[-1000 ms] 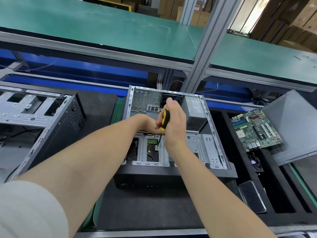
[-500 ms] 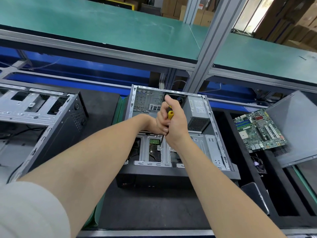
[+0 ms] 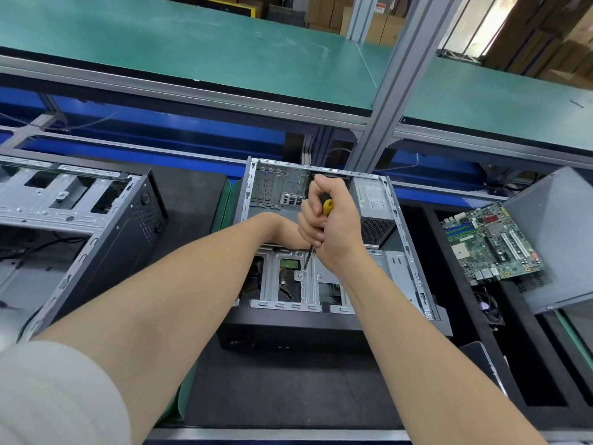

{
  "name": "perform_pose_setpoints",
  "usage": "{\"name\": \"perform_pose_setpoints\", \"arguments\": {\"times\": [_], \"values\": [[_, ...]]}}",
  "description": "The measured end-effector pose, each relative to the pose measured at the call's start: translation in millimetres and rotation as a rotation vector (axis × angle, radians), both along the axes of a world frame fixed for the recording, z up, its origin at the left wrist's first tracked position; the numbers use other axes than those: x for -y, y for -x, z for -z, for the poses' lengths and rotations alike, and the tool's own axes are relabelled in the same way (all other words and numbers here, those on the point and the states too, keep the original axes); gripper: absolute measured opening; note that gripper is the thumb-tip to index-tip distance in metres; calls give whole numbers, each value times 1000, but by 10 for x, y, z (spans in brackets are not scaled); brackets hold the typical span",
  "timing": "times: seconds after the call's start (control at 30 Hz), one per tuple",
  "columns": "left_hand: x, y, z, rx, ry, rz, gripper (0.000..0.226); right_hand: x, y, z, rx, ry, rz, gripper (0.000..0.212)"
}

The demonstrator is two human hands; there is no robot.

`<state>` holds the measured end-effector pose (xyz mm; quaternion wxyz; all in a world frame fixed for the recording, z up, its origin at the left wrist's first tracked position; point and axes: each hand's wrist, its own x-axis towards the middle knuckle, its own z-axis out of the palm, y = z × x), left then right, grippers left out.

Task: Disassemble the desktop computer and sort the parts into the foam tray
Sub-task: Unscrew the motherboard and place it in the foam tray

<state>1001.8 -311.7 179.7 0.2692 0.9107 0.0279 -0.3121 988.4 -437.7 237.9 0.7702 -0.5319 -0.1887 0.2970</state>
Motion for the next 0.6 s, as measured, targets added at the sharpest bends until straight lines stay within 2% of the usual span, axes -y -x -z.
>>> {"name": "perform_pose_setpoints", "arguments": {"times": [0.07, 0.17, 0.2, 0.23, 0.3, 0.33, 0.4, 0.5, 0.6], "values": [[10, 6, -13, -17, 59, 18, 25, 23, -18, -25, 10, -6, 11, 47], [-1, -2, 9, 9, 124, -14, 99, 86, -60, -74, 22, -27, 27, 46], [-9, -6, 42, 36, 77, -34, 110, 114, -78, -90, 30, -29, 33, 45], [-5, 11, 43, 81, 7, -49, 110, 144, -96, -103, 39, -31, 39, 45], [-40, 61, 42, 209, -70, -101, 90, 207, -132, -132, 52, -42, 52, 45], [-58, 100, 48, 310, -41, -128, 69, 240, -152, -147, 55, -50, 60, 45], [-105, 198, 66, 516, 157, -190, 25, 317, -197, -178, 66, -61, 78, 45], [-71, 352, -17, 652, 399, -96, 33, 444, -273, -238, 70, -77, 112, 45], [184, 434, -99, 637, 449, -21, 31, 553, -343, -296, 78, -86, 143, 46]]}}
